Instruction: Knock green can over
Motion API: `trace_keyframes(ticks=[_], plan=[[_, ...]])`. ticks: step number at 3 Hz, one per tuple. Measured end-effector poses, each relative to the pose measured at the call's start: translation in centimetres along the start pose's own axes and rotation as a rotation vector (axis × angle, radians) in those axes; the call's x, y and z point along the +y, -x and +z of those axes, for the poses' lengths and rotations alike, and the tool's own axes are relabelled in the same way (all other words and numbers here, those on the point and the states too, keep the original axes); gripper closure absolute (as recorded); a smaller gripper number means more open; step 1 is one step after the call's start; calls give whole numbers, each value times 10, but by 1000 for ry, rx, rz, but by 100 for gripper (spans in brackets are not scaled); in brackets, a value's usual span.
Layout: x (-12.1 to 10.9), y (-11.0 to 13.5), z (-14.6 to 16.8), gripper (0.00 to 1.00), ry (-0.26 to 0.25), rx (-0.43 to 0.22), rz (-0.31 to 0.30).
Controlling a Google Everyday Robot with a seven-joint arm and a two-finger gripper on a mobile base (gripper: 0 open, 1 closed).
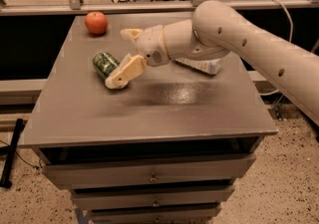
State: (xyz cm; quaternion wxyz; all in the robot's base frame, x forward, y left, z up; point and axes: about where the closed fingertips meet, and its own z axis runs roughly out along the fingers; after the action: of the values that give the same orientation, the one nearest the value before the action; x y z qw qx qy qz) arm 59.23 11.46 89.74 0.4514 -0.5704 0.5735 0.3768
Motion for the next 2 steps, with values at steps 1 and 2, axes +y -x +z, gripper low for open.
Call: trace_keyframes(ticks=[1, 2], plan=[[8, -10, -35, 0, -23, 23, 9], [16, -17, -73, 0, -56, 54, 17]])
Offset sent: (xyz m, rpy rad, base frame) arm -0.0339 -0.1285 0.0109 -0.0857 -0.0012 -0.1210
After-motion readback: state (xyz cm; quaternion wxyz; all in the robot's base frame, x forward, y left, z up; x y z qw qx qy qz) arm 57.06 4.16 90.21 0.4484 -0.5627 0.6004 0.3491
